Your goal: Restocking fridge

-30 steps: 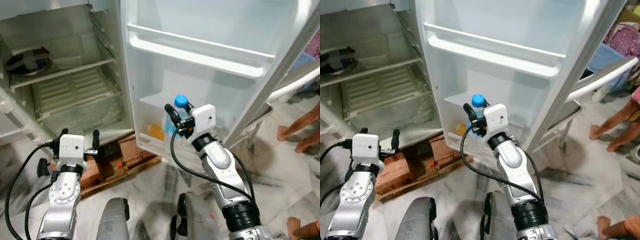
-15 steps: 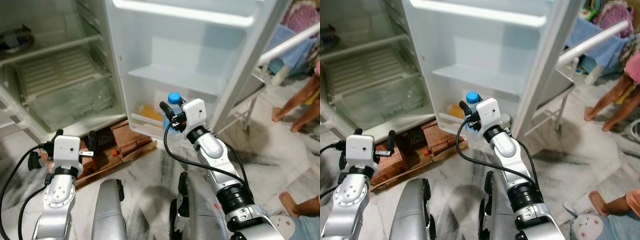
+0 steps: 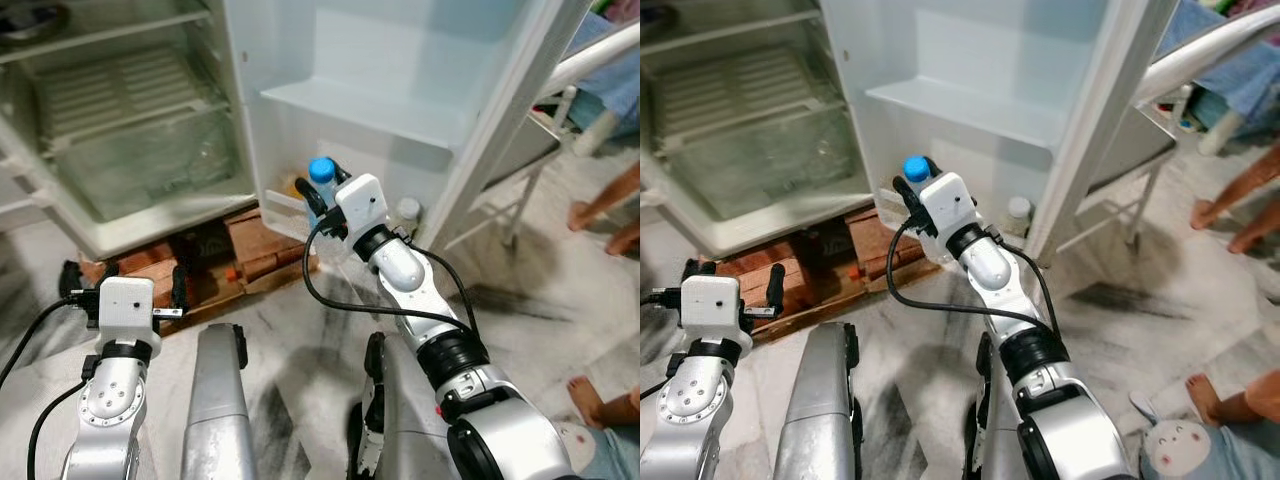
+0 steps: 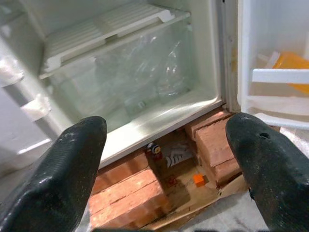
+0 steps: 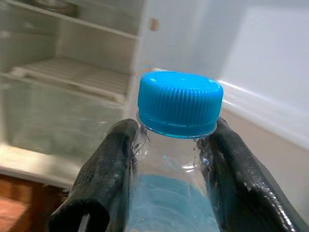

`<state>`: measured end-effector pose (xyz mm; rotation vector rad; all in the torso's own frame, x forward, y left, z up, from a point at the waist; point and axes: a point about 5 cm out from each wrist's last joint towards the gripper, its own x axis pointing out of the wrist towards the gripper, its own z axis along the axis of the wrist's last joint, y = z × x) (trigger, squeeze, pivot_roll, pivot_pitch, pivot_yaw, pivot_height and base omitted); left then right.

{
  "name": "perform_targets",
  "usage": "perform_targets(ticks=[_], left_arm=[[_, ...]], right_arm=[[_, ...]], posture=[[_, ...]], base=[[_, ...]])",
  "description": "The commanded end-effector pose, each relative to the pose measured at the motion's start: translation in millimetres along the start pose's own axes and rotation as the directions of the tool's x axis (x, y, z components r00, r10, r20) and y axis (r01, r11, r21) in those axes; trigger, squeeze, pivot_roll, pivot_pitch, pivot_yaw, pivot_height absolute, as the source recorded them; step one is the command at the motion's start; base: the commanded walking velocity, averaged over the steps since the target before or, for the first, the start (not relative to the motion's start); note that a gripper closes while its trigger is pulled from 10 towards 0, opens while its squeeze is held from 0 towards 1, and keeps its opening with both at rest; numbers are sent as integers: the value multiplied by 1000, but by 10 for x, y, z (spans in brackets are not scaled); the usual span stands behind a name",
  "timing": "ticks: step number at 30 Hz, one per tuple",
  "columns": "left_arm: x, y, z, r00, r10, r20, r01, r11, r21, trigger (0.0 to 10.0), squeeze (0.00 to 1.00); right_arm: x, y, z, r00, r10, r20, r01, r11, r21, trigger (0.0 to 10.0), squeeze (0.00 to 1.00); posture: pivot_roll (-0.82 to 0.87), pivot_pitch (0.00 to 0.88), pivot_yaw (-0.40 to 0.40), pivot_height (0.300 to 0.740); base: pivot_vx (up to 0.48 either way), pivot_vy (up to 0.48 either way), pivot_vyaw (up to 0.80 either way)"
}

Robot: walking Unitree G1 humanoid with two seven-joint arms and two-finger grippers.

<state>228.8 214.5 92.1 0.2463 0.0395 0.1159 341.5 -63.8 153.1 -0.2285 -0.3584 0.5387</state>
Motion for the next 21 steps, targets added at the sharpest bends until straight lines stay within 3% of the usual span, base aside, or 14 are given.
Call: perform_targets(ticks=[1, 6, 14, 21], left_arm=[[9, -10, 40, 1000, -10, 14, 10, 1000, -5, 10000, 0], [48, -61, 29, 1000, -15, 17, 15, 1000, -18, 10000, 0], [114, -120, 39, 1000, -13, 23, 14, 999, -30, 10000, 0], [120, -139, 24, 1000, -16, 19, 17, 999, -41, 10000, 0]], right_arm=[[-3, -64, 86, 998, -33, 58, 34, 999, -12, 10000, 0], [-84, -97, 93, 995, -53, 82, 55, 998, -32, 10000, 0], [-55, -139, 136, 993, -53, 102, 57, 998, -36, 10000, 0], [-91, -125, 127, 994, -46, 99, 48, 999, -23, 10000, 0]], posture=[[182, 179, -43, 531], [163, 150, -54, 531], [151, 124, -54, 531], [146, 119, -50, 531]], base=[[360, 0, 0], [423, 0, 0], [444, 0, 0], [39, 0, 0]])
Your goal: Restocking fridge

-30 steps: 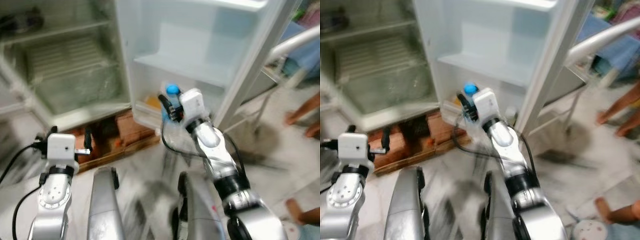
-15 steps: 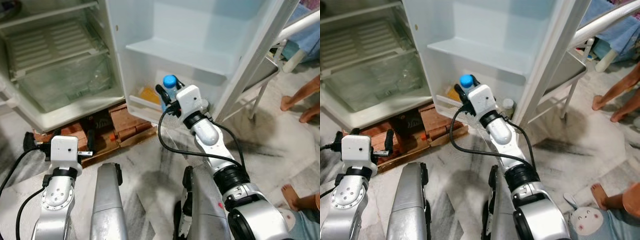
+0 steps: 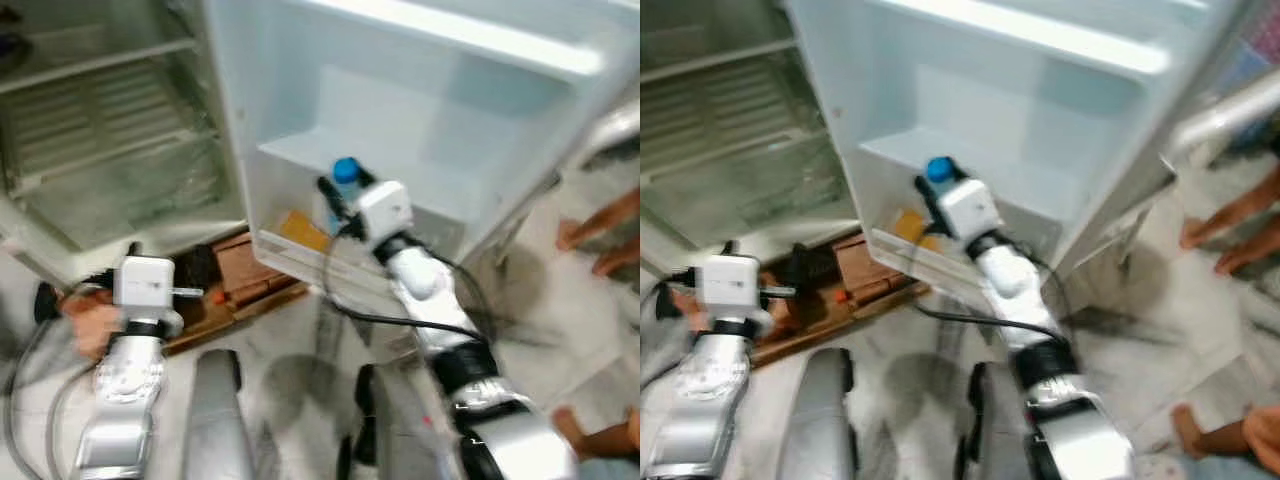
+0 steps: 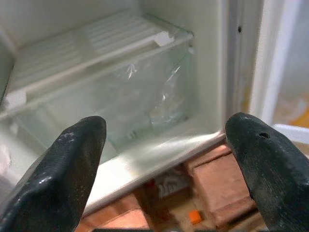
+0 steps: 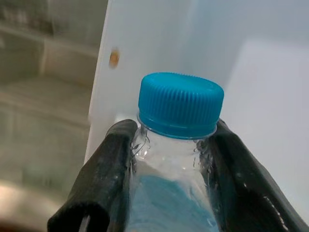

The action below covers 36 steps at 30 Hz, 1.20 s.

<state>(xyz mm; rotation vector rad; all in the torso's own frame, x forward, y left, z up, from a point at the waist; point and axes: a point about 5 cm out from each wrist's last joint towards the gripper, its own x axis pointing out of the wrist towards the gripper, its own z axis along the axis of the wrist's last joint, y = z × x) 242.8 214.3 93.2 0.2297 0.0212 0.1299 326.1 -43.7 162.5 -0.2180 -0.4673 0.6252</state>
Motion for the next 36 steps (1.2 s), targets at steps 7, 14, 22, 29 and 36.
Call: perform_targets(ticks=[7, 14, 22, 29, 36], left_arm=[[-11, -147, 7, 999, -42, 5, 42, 999, -26, 10000, 0], [-44, -124, 11, 999, -41, 2, 41, 999, -22, 10000, 0], [-99, -111, 21, 999, -45, 1, 45, 999, -19, 10000, 0], [-173, -55, 44, 999, -50, -4, 50, 999, -7, 10000, 0], [-198, 6, 78, 998, -59, 1, 59, 998, 16, 10000, 0]], right_arm=[[-194, -278, -92, 995, -89, -51, 88, 996, -13, 10000, 0], [-282, -64, -291, 987, 63, -146, -65, 998, -14, 10000, 0], [-242, -77, -265, 990, 108, -86, -117, 987, -110, 10000, 0], [-51, -151, -191, 998, 54, -44, -64, 956, -286, 10000, 0], [-79, 13, -356, 985, 113, -128, -159, 883, -441, 10000, 0]], posture=[[146, 123, -47, 531], [161, 145, -42, 531], [179, 177, -44, 531], [223, 231, -31, 531], [261, 257, -19, 531]], base=[[0, 0, 0], [0, 0, 0], [0, 0, 0], [0, 0, 0], [0, 0, 0]])
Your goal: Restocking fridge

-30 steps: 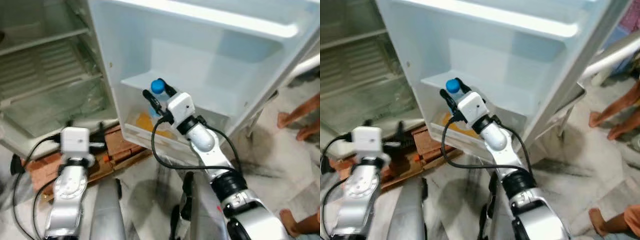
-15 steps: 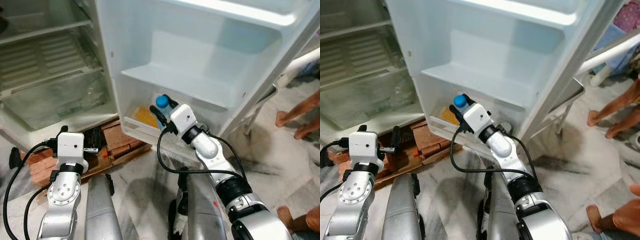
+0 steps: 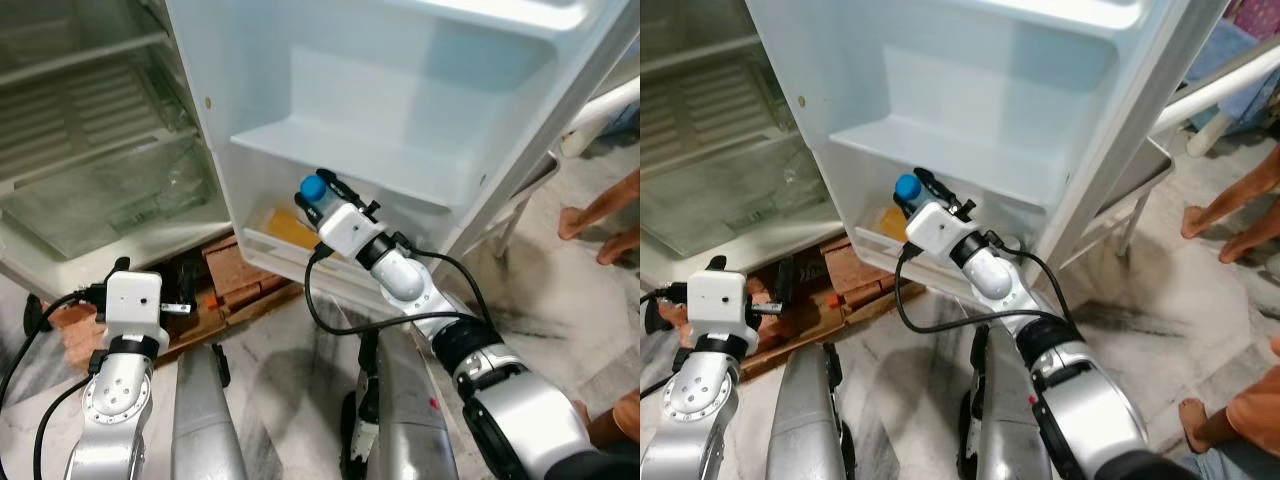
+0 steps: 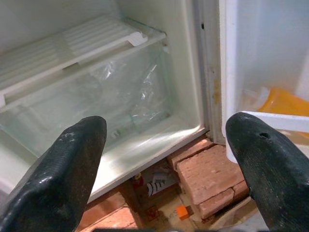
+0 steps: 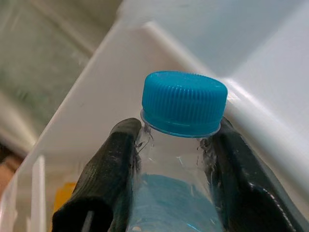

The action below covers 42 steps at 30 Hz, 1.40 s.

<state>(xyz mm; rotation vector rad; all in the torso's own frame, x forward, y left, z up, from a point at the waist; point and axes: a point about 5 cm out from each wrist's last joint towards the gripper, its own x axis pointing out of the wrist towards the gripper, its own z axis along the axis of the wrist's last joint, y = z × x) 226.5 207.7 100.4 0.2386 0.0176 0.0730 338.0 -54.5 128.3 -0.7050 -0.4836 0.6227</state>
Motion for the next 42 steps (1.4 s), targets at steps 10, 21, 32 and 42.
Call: perform_targets(ticks=[10, 21, 32, 42], left_arm=[[-16, 5, 18, 1000, -21, -6, 21, 1000, 13, 10000, 0], [-9, -5, 26, 1000, -17, -10, 17, 1000, 9, 10000, 0], [25, -29, 11, 1000, -18, -13, 18, 1000, 4, 10000, 0], [45, -7, 13, 1000, -10, -12, 10, 1000, 9, 10000, 0]], right_arm=[[-72, 344, -125, 987, 79, -139, -46, 973, 226, 10000, 0], [-199, 242, -372, 950, -11, -314, 72, 980, 186, 10000, 0], [-381, -58, -654, 858, -115, -500, 191, 976, 103, 10000, 0], [-435, -158, -720, 823, -164, -544, 233, 970, 61, 10000, 1000]], posture=[[272, 257, -15, 531], [262, 243, -31, 531], [247, 225, -30, 531], [249, 216, -33, 531]], base=[[0, 0, 0], [0, 0, 0], [0, 0, 0], [0, 0, 0]])
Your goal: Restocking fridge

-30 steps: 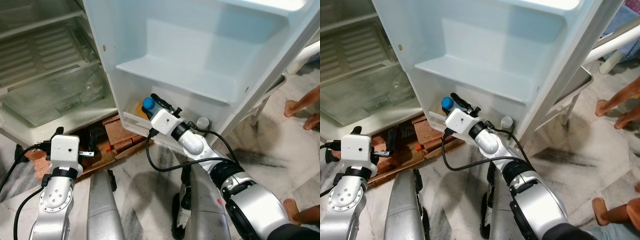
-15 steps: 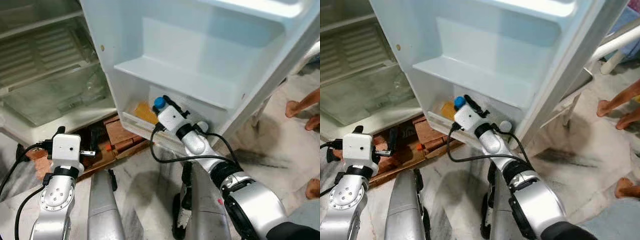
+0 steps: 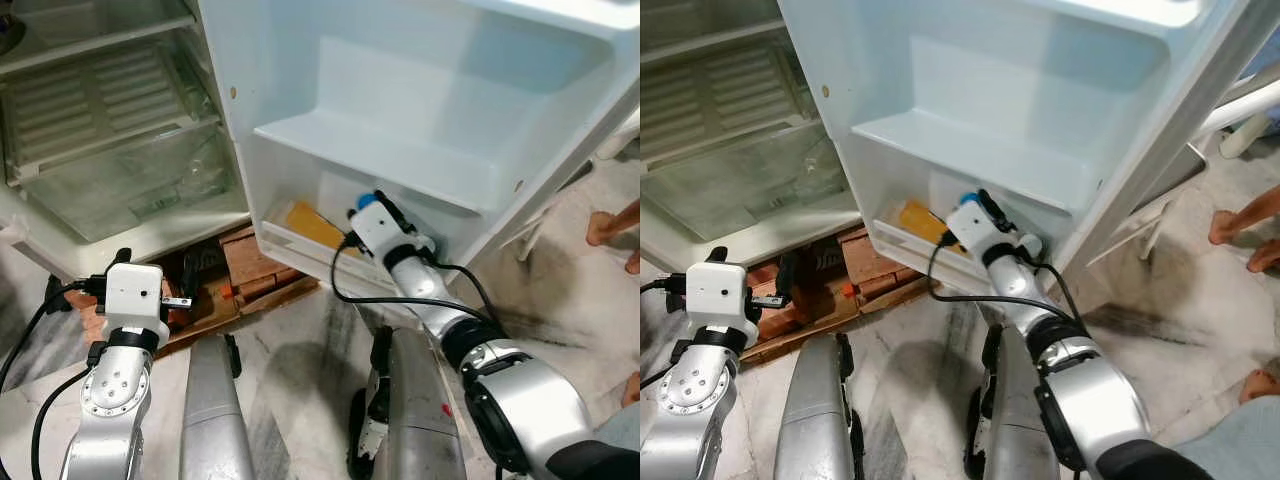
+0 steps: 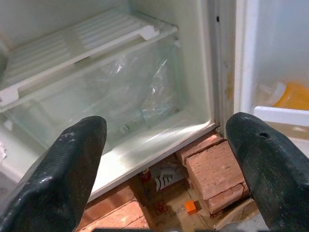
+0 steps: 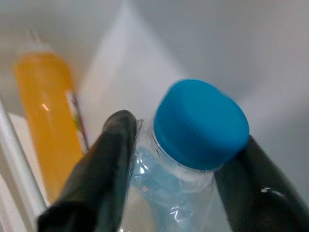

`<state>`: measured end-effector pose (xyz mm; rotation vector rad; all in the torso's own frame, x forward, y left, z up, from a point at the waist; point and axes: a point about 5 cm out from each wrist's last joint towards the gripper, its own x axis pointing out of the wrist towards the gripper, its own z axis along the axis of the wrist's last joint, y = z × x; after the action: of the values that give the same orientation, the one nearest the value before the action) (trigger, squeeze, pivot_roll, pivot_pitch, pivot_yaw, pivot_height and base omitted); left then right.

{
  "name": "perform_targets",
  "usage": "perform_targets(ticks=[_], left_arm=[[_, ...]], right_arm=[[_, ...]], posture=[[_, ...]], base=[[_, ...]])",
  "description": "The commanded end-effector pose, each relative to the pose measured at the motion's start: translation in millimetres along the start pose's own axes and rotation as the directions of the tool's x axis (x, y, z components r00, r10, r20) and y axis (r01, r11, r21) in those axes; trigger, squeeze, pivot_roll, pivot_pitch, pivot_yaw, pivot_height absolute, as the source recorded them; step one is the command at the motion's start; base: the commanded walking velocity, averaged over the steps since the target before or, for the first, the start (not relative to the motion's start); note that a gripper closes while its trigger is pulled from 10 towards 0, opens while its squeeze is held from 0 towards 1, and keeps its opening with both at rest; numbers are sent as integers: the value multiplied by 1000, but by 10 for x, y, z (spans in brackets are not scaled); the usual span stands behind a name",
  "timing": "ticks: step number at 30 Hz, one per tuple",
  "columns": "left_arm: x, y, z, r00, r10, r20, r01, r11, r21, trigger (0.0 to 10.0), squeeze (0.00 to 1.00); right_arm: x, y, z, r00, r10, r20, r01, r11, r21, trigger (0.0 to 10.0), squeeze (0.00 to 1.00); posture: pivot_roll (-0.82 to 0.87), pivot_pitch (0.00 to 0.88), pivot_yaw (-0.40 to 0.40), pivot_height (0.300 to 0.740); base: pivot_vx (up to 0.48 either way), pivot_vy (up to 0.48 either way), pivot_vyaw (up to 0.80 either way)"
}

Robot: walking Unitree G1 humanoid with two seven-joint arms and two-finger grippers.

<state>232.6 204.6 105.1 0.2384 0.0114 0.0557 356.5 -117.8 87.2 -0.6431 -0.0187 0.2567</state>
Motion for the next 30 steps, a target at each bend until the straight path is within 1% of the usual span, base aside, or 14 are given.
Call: perform_targets(ticks=[1, 4, 5, 8, 9, 10, 13, 15, 17, 18, 20, 21, 26, 30], left_arm=[[-12, 19, -46, 1000, 9, -22, -9, 1000, 11, 10000, 0], [-11, 20, -49, 1000, 11, -23, -11, 1000, 12, 10000, 0], [-7, 21, -52, 1000, 13, -24, -12, 1000, 12, 10000, 0], [1, 22, -55, 1000, 13, -25, -13, 1000, 13, 10000, 0], [17, 19, -56, 1000, 12, -25, -12, 1000, 12, 10000, 0], [17, 19, -56, 1000, 12, -25, -12, 1000, 12, 10000, 0], [53, 13, -55, 1000, 12, -22, -12, 1000, 11, 10000, 0], [83, 16, -51, 1000, 15, -18, -15, 1000, 10, 10000, 0], [91, 21, -52, 1000, 18, -17, -18, 1000, 10, 10000, 0], [97, 30, -56, 1000, 24, -17, -24, 1000, 9, 10000, 0], [100, 34, -60, 999, 30, -19, -30, 1000, 9, 10000, 0], [106, 37, -65, 999, 39, -20, -38, 999, 7, 10000, 0], [113, 34, -87, 999, 49, -24, -49, 999, 2, 10000, 0], [96, 49, -105, 998, 58, -27, -58, 998, -2, 10000, 0]], right_arm=[[-21, -67, -97, 998, -34, -56, 33, 999, -26, 10000, 1000], [-10, -107, -90, 998, -44, -54, 42, 998, -36, 10000, 1000], [6, -142, -65, 998, -51, -43, 49, 998, -44, 10000, 1000], [19, -168, -40, 998, -56, -32, 54, 997, -51, 10000, 1000], [45, -225, 8, 998, -68, -10, 67, 997, -48, 10000, 1000], [45, -225, 8, 998, -68, -10, 67, 997, -48, 10000, 1000], [81, -284, 120, 996, -72, 51, 72, 997, 6, 10000, 1000], [103, -311, 237, 990, -64, 124, 61, 998, 35, 10000, 1000], [110, -312, 292, 986, -53, 157, 44, 997, 63, 10000, 1000], [114, -319, 352, 980, -39, 194, 24, 997, 79, 10000, 1000], [114, -321, 383, 976, -26, 215, 5, 995, 97, 10000, 1000], [103, -338, 416, 969, -12, 247, -14, 995, 103, 10000, 1000], [53, -369, 400, 962, 3, 272, -29, 995, 94, 10000, 1000], [-22, -380, 334, 961, -4, 278, -19, 997, 79, 10000, 1000]], posture=[[248, 213, -34, 531], [245, 212, -33, 531], [241, 209, -32, 531], [236, 206, -30, 531], [228, 199, -29, 531], [228, 199, -29, 531], [219, 189, -28, 531], [213, 182, -29, 531], [208, 175, -30, 531], [204, 170, -31, 531], [201, 165, -32, 531], [192, 147, -38, 531], [183, 122, -44, 531], [175, 104, -46, 531]], base=[[0, 0, 0], [0, 0, 0], [0, 0, 0], [0, 0, 0], [0, 0, 0], [0, 0, 0], [0, 0, 0], [0, 0, 0], [0, 0, 0], [0, 0, 0], [0, 0, 0], [0, 0, 0], [0, 0, 0], [0, 0, 0]])
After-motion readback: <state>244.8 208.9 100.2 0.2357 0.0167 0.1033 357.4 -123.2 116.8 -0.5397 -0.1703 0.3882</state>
